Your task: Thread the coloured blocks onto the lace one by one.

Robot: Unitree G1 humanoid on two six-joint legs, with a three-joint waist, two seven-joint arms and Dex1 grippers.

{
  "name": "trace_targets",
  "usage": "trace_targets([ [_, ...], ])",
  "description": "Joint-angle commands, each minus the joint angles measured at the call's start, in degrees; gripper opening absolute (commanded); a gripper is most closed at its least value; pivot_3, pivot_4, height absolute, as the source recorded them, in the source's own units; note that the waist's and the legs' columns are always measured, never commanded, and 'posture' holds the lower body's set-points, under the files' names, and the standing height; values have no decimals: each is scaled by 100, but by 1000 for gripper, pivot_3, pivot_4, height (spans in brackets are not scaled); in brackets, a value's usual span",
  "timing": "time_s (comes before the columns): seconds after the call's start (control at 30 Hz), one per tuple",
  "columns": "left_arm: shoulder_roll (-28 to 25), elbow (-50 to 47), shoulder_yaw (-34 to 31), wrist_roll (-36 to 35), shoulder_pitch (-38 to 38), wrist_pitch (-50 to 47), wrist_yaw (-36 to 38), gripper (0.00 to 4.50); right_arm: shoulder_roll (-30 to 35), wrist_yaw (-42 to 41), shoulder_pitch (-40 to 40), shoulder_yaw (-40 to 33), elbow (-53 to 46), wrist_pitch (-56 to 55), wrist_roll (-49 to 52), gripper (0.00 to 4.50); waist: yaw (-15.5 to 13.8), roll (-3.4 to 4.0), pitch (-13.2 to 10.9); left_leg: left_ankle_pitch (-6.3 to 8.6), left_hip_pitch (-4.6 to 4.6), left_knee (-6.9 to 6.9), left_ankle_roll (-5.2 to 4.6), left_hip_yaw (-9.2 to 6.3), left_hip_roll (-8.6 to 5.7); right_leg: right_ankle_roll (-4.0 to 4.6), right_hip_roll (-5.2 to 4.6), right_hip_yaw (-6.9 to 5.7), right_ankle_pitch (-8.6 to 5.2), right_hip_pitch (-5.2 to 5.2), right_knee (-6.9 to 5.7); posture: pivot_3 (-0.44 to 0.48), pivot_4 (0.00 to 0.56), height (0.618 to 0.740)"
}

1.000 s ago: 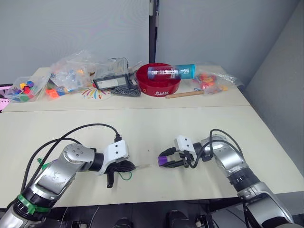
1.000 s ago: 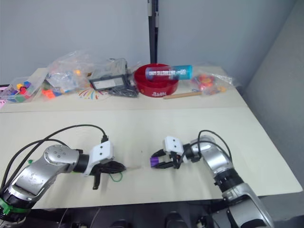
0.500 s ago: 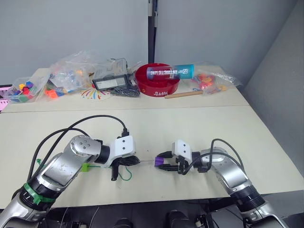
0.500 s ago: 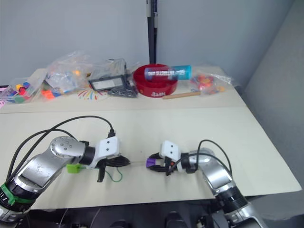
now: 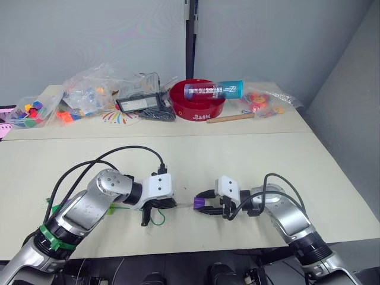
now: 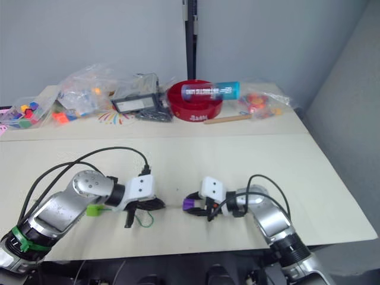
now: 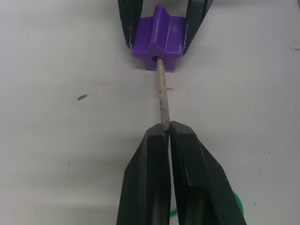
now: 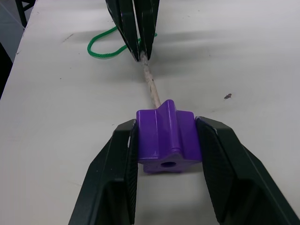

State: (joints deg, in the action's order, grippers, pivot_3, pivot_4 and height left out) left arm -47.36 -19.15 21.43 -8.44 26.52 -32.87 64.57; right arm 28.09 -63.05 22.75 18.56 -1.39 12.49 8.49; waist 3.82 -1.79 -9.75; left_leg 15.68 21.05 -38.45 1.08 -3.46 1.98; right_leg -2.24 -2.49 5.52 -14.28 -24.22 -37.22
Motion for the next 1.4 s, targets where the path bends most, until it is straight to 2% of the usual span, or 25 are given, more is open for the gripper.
trace_targets([
  [0.03,18,-41,-11,99,54,-3,-49,0,27,3,-11,66,-16,36,-57,1374,-1,0,0,0,0,0,0,0,0,0,0,0,0,0,0,0,150,740],
  [0.57,456,53,167,255,276,14,-158,0,16,30,-31,107,-159,78,-98,1374,-2,0,0,0,1,-7,0,0,0,0,0,0,0,0,-3,0,150,740],
  [0.8,886,293,272,232,397,173,-147,0,24,110,-54,89,-185,120,-105,1374,-4,0,0,0,4,-24,0,-1,-1,-1,0,0,0,1,-11,0,150,740],
  [1.03,1655,714,272,-71,368,388,-91,0,43,151,-103,87,-245,159,-90,1374,-41,1,1,0,3,-32,0,-2,-5,-1,-2,1,0,2,-24,0,150,740],
  [1.17,1750,929,151,-105,309,614,40,0,50,181,-135,83,-318,211,-83,1374,-123,1,1,0,1,-46,0,-2,-7,-4,-4,2,1,9,-27,0,150,740],
  [1.4,1305,674,-508,-340,210,718,189,2251,187,177,-270,14,-505,303,-30,1374,-120,1,1,0,1,-45,0,-2,-5,-4,-2,2,1,6,-31,0,150,740],
])
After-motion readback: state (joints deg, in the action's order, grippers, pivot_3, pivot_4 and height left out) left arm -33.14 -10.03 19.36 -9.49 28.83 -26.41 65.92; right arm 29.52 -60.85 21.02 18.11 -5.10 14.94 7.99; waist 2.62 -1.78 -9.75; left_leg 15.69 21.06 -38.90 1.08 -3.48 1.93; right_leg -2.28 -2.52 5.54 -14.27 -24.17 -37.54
